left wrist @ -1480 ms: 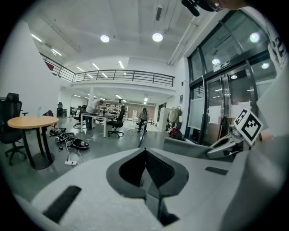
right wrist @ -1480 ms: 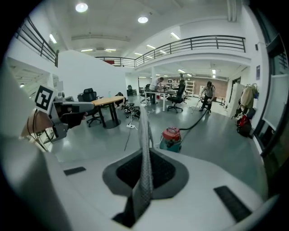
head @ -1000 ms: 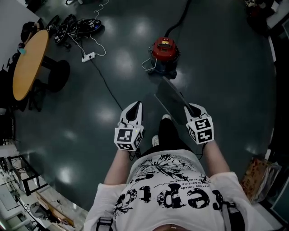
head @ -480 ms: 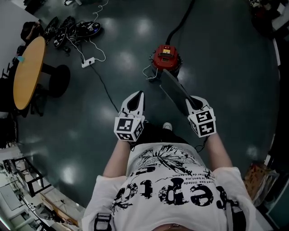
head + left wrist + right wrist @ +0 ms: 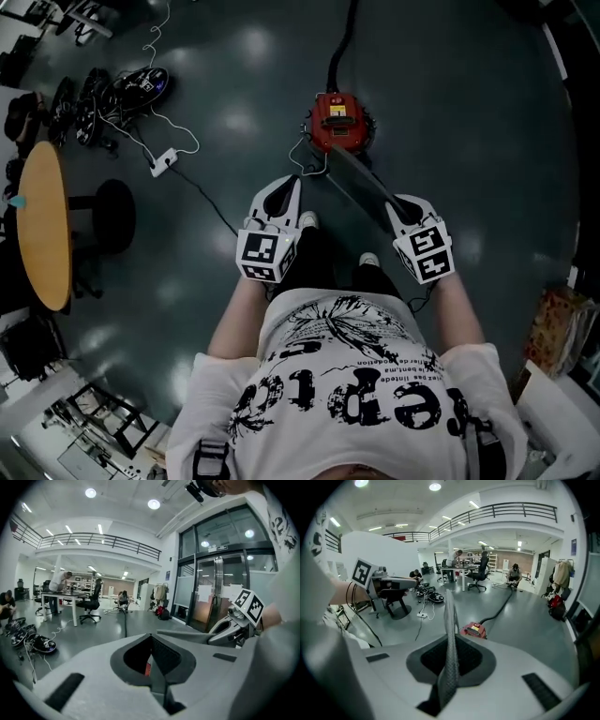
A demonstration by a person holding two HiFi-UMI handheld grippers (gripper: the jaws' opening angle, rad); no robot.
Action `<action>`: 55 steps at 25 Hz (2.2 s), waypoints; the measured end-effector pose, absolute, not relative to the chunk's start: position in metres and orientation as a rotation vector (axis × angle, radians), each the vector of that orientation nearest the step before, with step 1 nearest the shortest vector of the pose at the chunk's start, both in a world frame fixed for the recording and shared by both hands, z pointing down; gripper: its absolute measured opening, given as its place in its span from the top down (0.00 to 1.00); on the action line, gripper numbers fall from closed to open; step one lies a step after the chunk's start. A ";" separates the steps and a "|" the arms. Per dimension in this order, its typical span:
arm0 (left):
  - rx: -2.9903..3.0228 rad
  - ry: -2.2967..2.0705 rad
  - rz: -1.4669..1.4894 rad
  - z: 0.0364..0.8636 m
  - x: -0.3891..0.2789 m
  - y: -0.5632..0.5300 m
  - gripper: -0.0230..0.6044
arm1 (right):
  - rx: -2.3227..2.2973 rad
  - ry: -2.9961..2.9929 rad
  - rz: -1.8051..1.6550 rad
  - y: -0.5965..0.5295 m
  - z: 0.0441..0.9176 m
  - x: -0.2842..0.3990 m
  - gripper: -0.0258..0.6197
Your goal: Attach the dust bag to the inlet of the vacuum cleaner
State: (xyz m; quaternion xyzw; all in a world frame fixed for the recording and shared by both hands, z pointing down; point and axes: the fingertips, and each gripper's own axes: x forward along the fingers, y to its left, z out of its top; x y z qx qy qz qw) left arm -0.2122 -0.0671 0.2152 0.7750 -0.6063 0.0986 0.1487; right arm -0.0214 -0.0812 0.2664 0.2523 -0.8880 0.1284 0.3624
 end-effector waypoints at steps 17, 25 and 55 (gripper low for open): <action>2.313 -1.433 0.329 0.326 -0.261 -0.136 0.96 | 0.679 -2.222 0.403 -0.118 0.368 -0.092 0.92; 2.214 -1.522 0.313 0.455 -0.257 -0.139 0.96 | 0.542 -2.308 0.369 -0.107 0.489 -0.075 0.92; 2.561 -1.618 0.857 0.660 -0.219 -0.280 0.74 | 0.459 -2.405 -0.046 -0.139 0.719 -0.030 0.92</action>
